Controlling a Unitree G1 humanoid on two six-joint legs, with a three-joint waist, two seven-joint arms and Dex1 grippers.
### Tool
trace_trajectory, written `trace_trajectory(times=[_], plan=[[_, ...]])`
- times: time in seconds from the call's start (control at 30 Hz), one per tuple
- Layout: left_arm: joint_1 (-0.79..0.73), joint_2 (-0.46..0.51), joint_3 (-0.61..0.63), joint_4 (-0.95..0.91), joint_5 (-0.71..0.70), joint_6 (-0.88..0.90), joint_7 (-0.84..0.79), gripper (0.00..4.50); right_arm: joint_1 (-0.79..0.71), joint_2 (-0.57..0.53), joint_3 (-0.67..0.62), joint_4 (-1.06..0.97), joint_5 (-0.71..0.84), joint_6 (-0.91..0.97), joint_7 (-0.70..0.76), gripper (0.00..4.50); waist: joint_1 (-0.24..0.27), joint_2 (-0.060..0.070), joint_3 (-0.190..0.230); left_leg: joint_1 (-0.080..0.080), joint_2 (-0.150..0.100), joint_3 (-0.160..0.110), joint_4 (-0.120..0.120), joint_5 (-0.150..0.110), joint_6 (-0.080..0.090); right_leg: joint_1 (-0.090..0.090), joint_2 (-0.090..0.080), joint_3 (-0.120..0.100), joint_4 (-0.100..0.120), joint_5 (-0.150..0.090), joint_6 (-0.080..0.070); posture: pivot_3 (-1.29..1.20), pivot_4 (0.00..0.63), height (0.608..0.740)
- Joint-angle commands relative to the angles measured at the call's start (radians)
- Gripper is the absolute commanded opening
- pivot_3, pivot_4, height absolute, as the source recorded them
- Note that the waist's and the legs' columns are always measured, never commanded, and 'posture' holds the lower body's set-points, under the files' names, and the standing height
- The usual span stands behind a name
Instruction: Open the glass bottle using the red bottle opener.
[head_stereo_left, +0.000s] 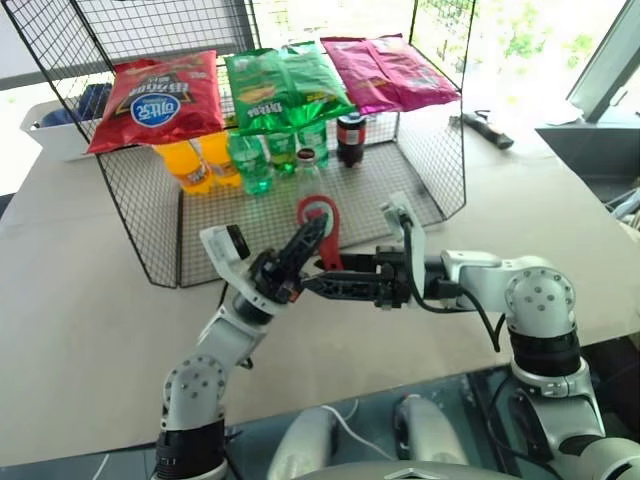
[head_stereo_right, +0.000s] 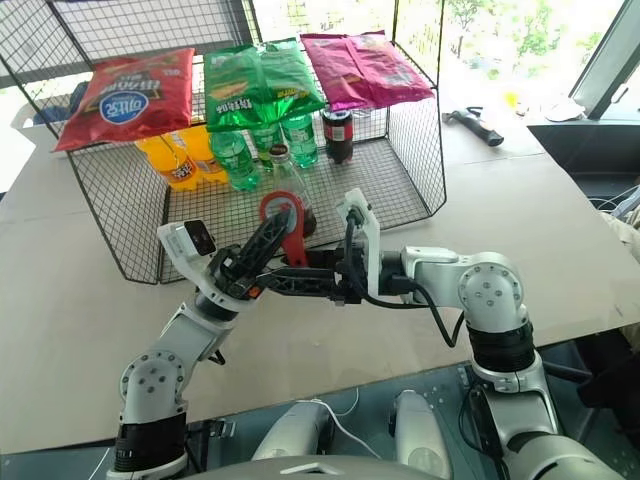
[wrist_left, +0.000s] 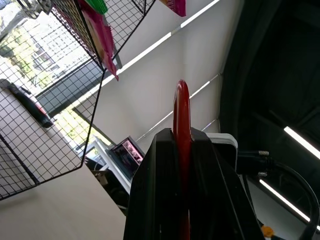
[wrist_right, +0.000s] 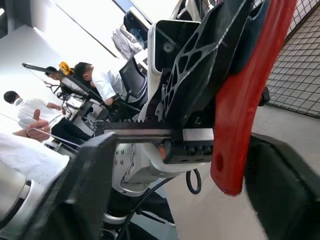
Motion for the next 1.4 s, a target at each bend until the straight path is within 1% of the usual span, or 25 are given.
trace_trajectory(times=[0.03, 0.07, 0.1, 0.13, 0.17, 0.37, 0.47, 0.5, 0.53, 0.57, 0.6, 0.63, 0.67, 0.73, 0.77, 0.8, 0.83, 0.9, 1.03, 1.13, 1.17, 1.27, 1.33, 1.4], plan=[[0.001, -0.002, -0.002, -0.018, 0.005, -0.009, -0.018, 0.0, -0.019, 0.002, -0.004, -0.02, 0.047, 0.006, -0.001, 1.81, -0.001, 0.0, 0.0, 0.0, 0.0, 0.0, 0.0, 0.0, 0.0, 0.0, 0.0, 0.0, 0.0, 0.0, 0.0, 0.0, 0.15, 0.739], [0.0, -0.003, -0.002, -0.015, 0.006, -0.01, -0.021, 0.0, -0.021, 0.001, -0.002, -0.018, 0.05, 0.007, -0.001, 1.37, -0.001, 0.0, 0.0, 0.0, 0.0, 0.0, 0.0, 0.0, 0.0, 0.0, 0.0, 0.0, 0.0, 0.0, 0.0, 0.0, 0.15, 0.739], [-0.001, -0.003, -0.001, -0.013, 0.007, -0.011, -0.023, 0.0, -0.023, 0.0, 0.0, -0.018, 0.053, 0.008, -0.002, 0.73, -0.002, 0.0, 0.0, 0.0, 0.0, 0.0, 0.0, 0.0, 0.0, 0.0, 0.0, 0.0, -0.001, 0.0, 0.0, 0.0, 0.15, 0.739], [-0.001, -0.004, -0.001, -0.012, 0.007, -0.012, -0.026, 0.0, -0.024, -0.003, 0.002, -0.018, 0.053, 0.009, -0.002, 0.31, -0.002, 0.0, 0.0, 0.0, 0.0, 0.0, 0.0, 0.0, 0.0, 0.0, 0.0, 0.0, -0.001, 0.0, 0.0, 0.0, 0.15, 0.739], [-0.004, -0.004, 0.001, -0.008, 0.007, -0.013, -0.028, 0.0, -0.026, -0.008, 0.006, -0.018, 0.046, 0.01, 0.002, 0.02, -0.002, 0.0, 0.0, 0.0, 0.0, 0.0, 0.0, 0.0, 0.0, 0.0, 0.0, 0.0, -0.001, 0.0, 0.0, 0.0, 0.15, 0.739], [-0.01, -0.004, 0.01, 0.005, 0.005, -0.016, -0.034, 0.0, -0.03, -0.034, 0.023, -0.022, 0.024, 0.011, 0.014, 0.02, -0.002, 0.0, 0.0, 0.0, 0.0, 0.0, 0.0, 0.0, 0.0, 0.0, 0.0, 0.0, -0.001, 0.0, 0.0, 0.0, 0.15, 0.739], [-0.012, -0.018, 0.024, 0.01, -0.029, -0.019, -0.027, 0.0, -0.035, -0.042, 0.022, -0.014, 0.001, -0.001, 0.011, 0.02, -0.002, 0.0, 0.0, 0.0, 0.0, 0.0, 0.0, 0.0, 0.0, 0.0, 0.0, 0.0, -0.001, 0.0, 0.0, 0.0, 0.15, 0.739], [-0.011, -0.02, 0.029, 0.008, -0.046, -0.015, -0.024, 0.37, -0.036, -0.044, 0.02, -0.011, -0.006, -0.008, 0.011, 0.0, -0.002, 0.0, 0.0, 0.0, 0.0, 0.0, 0.0, 0.0, 0.0, 0.0, 0.0, 0.0, -0.001, 0.0, 0.0, 0.0, 0.15, 0.739], [-0.01, -0.019, 0.031, 0.006, -0.055, -0.011, -0.025, 0.59, -0.036, -0.047, 0.018, -0.008, -0.011, -0.011, 0.013, 0.0, -0.002, 0.0, 0.0, 0.0, 0.0, 0.0, 0.0, 0.0, 0.0, 0.0, 0.0, 0.0, -0.001, 0.0, 0.0, 0.0, 0.15, 0.739], [-0.009, -0.018, 0.033, 0.002, -0.058, -0.011, -0.024, 0.94, -0.033, -0.053, 0.015, -0.007, -0.015, -0.014, 0.017, 0.0, -0.002, 0.0, 0.0, 0.0, 0.0, 0.0, -0.001, 0.0, 0.0, 0.0, 0.0, 0.0, -0.001, 0.0, 0.0, 0.0, 0.15, 0.739], [-0.007, -0.016, 0.035, -0.002, -0.064, -0.008, -0.024, 1.17, -0.031, -0.06, 0.012, -0.006, -0.02, -0.016, 0.021, 0.0, -0.002, 0.0, 0.0, 0.0, 0.0, 0.0, -0.001, 0.0, 0.0, 0.0, 0.0, 0.0, -0.001, 0.0, 0.0, 0.0, 0.15, 0.739], [-0.005, -0.015, 0.037, -0.009, -0.066, -0.007, -0.024, 1.64, -0.026, -0.067, 0.009, -0.006, -0.025, -0.018, 0.025, 0.0, -0.001, 0.0, 0.0, 0.0, 0.0, 0.0, -0.001, 0.0, 0.0, 0.0, 0.0, 0.0, -0.001, 0.0, 0.0, 0.0, 0.15, 0.739], [-0.003, -0.014, 0.041, -0.014, -0.062, -0.009, -0.022, 2.24, -0.022, -0.075, 0.005, -0.006, -0.029, -0.019, 0.028, 0.0, -0.001, 0.0, 0.0, 0.0, 0.0, 0.0, -0.001, 0.0, 0.0, 0.0, 0.0, 0.0, -0.001, 0.0, 0.0, 0.0, 0.15, 0.739], [0.004, -0.014, 0.05, -0.027, -0.071, -0.01, -0.015, 3.07, -0.009, -0.093, -0.004, -0.01, -0.031, -0.021, 0.035, 0.0, -0.001, 0.0, 0.0, -0.001, 0.0, 0.0, -0.001, 0.0, 0.0, 0.0, 0.0, 0.0, -0.002, 0.0, 0.0, 0.0, 0.15, 0.739], [0.008, -0.013, 0.056, -0.034, -0.074, -0.011, -0.012, 3.63, -0.001, -0.103, -0.01, -0.014, -0.03, -0.022, 0.038, 0.0, -0.001, 0.0, 0.0, -0.001, 0.0, 0.0, -0.001, 0.0, 0.001, 0.0, 0.0, 0.0, -0.002, 0.0, 0.0, 0.0, 0.15, 0.739], [0.016, -0.006, 0.068, -0.051, -0.07, -0.019, -0.002, 3.96, 0.015, -0.125, -0.024, -0.019, -0.045, -0.034, 0.044, 0.0, -0.001, 0.0, 0.0, -0.001, 0.0, 0.0, -0.001, 0.0, 0.001, 0.0, 0.0, 0.0, -0.002, 0.0, 0.0, 0.0, 0.15, 0.739], [0.024, 0.001, 0.078, -0.069, -0.069, -0.025, 0.007, 4.42, 0.029, -0.144, -0.035, -0.028, -0.068, -0.054, 0.05, 0.0, 0.0, 0.0, 0.0, -0.001, 0.0, 0.0, -0.001, 0.0, 0.001, 0.0, 0.0, 0.0, -0.003, 0.0, 0.0, 0.0, 0.15, 0.739], [0.033, 0.009, 0.09, -0.094, -0.043, -0.046, 0.025, 4.42, 0.051, -0.164, -0.047, -0.046, -0.124, -0.114, 0.055, 0.0, 0.0, 0.0, 0.0, -0.001, 0.0, 0.0, -0.001, -0.001, 0.001, 0.0, 0.0, 0.0, -0.003, 0.0, 0.0, 0.0, 0.15, 0.739], [0.058, 0.034, 0.062, -0.129, 0.22, -0.157, 0.048, 4.42, 0.098, -0.214, -0.011, -0.085, -0.378, -0.353, 0.098, 0.0, 0.0, 0.0, 0.0, -0.001, 0.0, 0.002, -0.001, -0.001, 0.001, 0.0, 0.0, 0.0, -0.004, 0.0, 0.0, 0.0, 0.15, 0.739], [0.084, 0.041, 0.033, -0.15, 0.354, -0.225, 0.043, 4.42, 0.136, -0.236, 0.026, -0.091, -0.564, -0.539, 0.123, 0.0, 0.0, 0.0, 0.0, -0.001, 0.0, 0.005, -0.001, -0.001, 0.001, 0.0, 0.0, 0.0, -0.004, 0.0, 0.001, 0.0, 0.15, 0.739], [0.091, 0.046, 0.016, -0.151, 0.436, -0.263, 0.052, 4.42, 0.148, -0.235, 0.036, -0.089, -0.626, -0.605, 0.121, 0.0, 0.001, 0.0, 0.0, -0.001, 0.0, 0.006, -0.001, -0.001, 0.001, 0.0, 0.0, 0.0, -0.004, 0.0, 0.001, 0.0, 0.15, 0.739], [0.093, 0.041, -0.02, -0.141, 0.606, -0.356, 0.079, 4.42, 0.168, -0.22, 0.05, -0.076, -0.744, -0.738, 0.119, 0.0, 0.001, 0.0, 0.001, -0.001, 0.0, 0.007, -0.001, -0.001, 0.001, 0.0, 0.0, 0.001, -0.004, 0.0, 0.001, 0.0, 0.15, 0.739], [0.072, 0.046, -0.059, -0.098, 0.799, -0.459, 0.125, 4.42, 0.172, -0.205, 0.062, -0.06, -0.818, -0.806, 0.107, 0.0, 0.002, 0.0, 0.001, -0.001, 0.001, 0.006, -0.001, -0.001, 0.001, 0.0, 0.0, 0.001, -0.004, 0.0, 0.001, 0.0, 0.15, 0.739], [0.032, 0.047, -0.09, -0.029, 0.962, -0.53, 0.188, 4.42, 0.172, -0.183, 0.072, -0.044, -0.85, -0.834, 0.104, 0.0, 0.006, 0.0, 0.001, -0.001, 0.001, 0.007, -0.001, -0.001, 0.001, 0.0, 0.0, 0.001, -0.004, 0.0, 0.001, 0.0, 0.15, 0.739]])
